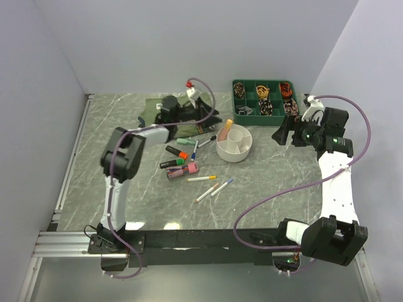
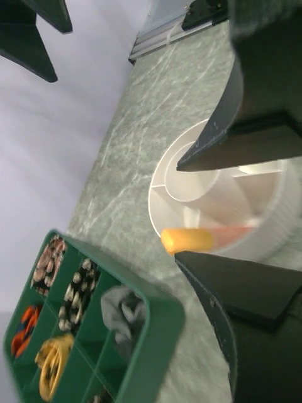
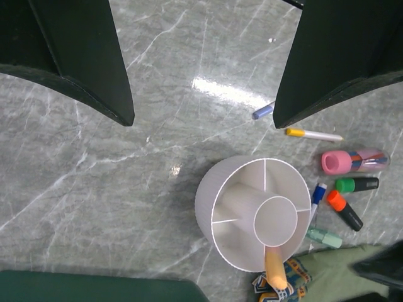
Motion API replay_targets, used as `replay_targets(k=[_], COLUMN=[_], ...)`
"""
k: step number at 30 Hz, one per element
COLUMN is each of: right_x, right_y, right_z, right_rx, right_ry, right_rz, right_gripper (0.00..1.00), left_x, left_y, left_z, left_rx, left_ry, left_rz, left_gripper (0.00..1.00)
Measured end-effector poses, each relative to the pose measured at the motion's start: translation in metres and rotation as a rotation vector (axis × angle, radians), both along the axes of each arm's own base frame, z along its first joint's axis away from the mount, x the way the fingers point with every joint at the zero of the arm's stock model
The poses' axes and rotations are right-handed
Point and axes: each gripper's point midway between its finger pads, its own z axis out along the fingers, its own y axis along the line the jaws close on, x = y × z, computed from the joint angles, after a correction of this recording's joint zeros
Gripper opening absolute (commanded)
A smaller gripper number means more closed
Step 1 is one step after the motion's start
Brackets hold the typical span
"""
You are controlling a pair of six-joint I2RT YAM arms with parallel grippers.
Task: Sort the stationery into containers
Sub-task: Place the pen in the storage box, then pick up the pen from the center of the board.
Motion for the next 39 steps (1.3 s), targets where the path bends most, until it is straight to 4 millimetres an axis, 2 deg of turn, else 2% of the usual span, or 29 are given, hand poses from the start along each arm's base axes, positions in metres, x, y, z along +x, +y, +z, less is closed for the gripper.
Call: replay_targets(k=[4,7,9,12,16,19,21,23,29,33,39], right_x=[0.002,0.004,0.005,0.007,0.009,0.009,0.009,0.008,0.003,-0.002,-0.004], right_y=[0.002,0.005,0.006,0.008,0.012,0.015,0.016,0.016,0.016,0.016,0.016], right_z=[0.003,0.003,0.001,0.000,0.000,-0.001,-0.001,-0.002,-0.015,-0.021,-0.017], right_rx=[0.005,-0.010,-0.022,-0.032,-0.037,-0.042,-0.049,-0.056,-0.058,-0.057,-0.063], right_ry=[-0.016,-0.030,-0.034,-0.038,-0.042,-0.043,-0.045,-0.046,-0.023,-0.011,-0.026], right_rz=[0.012,0.038,0.054,0.071,0.085,0.097,0.106,0.108,0.103,0.101,0.097], right_gripper=[1.00,1.00,1.00,1.00,1.00,1.00,1.00,1.00,1.00,1.00,1.00], left_x=[0.000,-0.004,-0.009,-0.019,-0.032,-0.051,-0.064,-0.072,-0.077,-0.075,-0.067], left_y=[0.050,0.094,0.118,0.142,0.165,0.181,0.191,0.194,0.184,0.181,0.184], left_z=[0.034,0.054,0.057,0.034,-0.036,-0.092,-0.115,-0.126,-0.138,-0.145,-0.162], left_rx=[0.109,0.277,0.401,0.579,0.777,0.884,0.944,0.993,1.078,1.116,1.160], left_ry=[-0.068,-0.194,-0.302,-0.372,-0.339,-0.273,-0.258,-0.278,-0.391,-0.437,-0.485], left_rz=[0.045,0.079,0.069,-0.009,-0.184,-0.309,-0.374,-0.421,-0.501,-0.515,-0.507], left_gripper=[0.66,0.61,0.58,0.52,0.52,0.53,0.54,0.53,0.53,0.53,0.53])
